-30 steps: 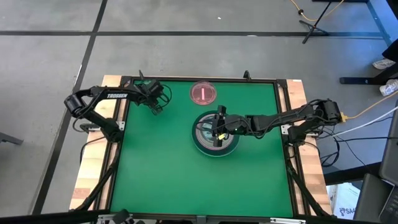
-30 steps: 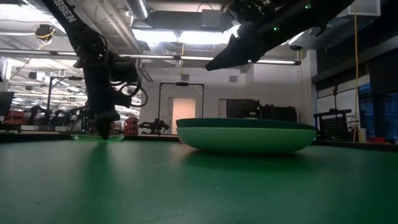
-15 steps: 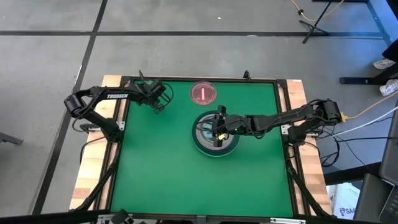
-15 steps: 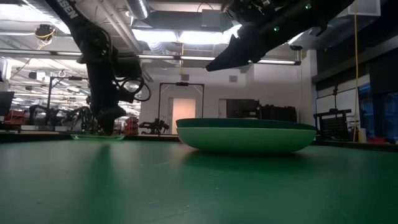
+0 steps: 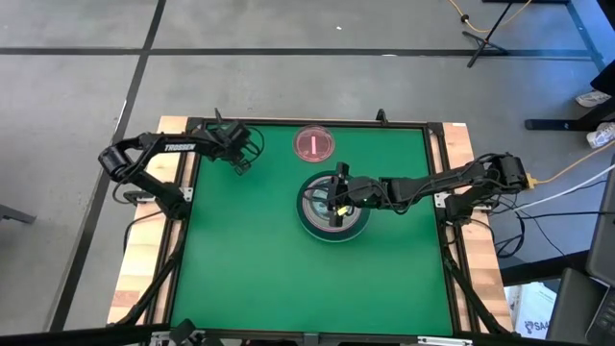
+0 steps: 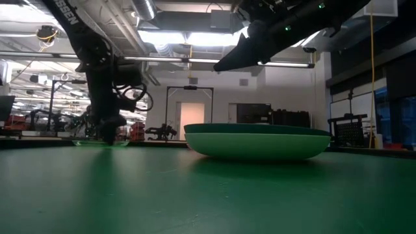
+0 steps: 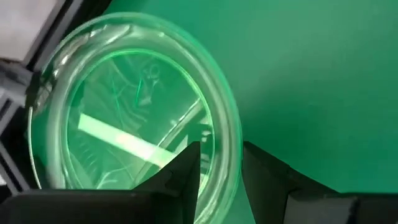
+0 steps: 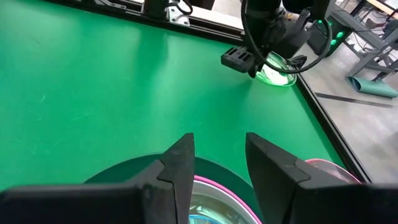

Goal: Stack plastic plates
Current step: Stack the green plate on top of the blue plate

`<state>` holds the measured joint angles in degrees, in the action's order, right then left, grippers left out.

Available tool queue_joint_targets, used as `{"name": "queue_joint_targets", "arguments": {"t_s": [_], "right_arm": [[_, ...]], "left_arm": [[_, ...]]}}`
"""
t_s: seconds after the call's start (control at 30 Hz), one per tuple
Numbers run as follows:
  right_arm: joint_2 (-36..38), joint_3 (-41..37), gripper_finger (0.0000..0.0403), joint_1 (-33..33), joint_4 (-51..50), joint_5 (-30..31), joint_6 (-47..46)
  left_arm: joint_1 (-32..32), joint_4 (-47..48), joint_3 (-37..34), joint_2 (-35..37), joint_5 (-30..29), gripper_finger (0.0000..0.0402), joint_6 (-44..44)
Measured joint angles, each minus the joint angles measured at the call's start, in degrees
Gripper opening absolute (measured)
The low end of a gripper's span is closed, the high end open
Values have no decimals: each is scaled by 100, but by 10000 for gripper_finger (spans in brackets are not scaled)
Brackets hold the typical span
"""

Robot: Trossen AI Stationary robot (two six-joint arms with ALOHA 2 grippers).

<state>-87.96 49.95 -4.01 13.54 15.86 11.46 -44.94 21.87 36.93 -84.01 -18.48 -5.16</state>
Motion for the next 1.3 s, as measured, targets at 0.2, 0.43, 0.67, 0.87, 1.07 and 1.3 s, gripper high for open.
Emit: {"name": "queue_joint_targets", "arguments": {"t_s": [0.2, 0.43, 0.67, 0.87, 1.07, 1.3], "right_arm": [[0, 0, 136, -2, -9, 0, -1], [0, 0, 136, -2, -11, 34, 244], [0, 0, 136, 0, 44, 354, 252], [2, 0, 136, -2, 39, 517, 260], [-147, 9, 164, -2, 128, 239, 397], [-745, 4, 208, -9, 997, 190, 1568]], "left_arm": [[-238, -418, -173, 2, 345, 105, -236], [-338, -402, -179, 2, 371, 31, -451], [-175, -197, -116, 10, 306, 3, -490], [508, 332, 229, 398, 320, 2, -506], [1557, 241, 409, 1023, 336, 1, -758], [2686, -138, 426, 1285, 1053, 1, -1480]]}}
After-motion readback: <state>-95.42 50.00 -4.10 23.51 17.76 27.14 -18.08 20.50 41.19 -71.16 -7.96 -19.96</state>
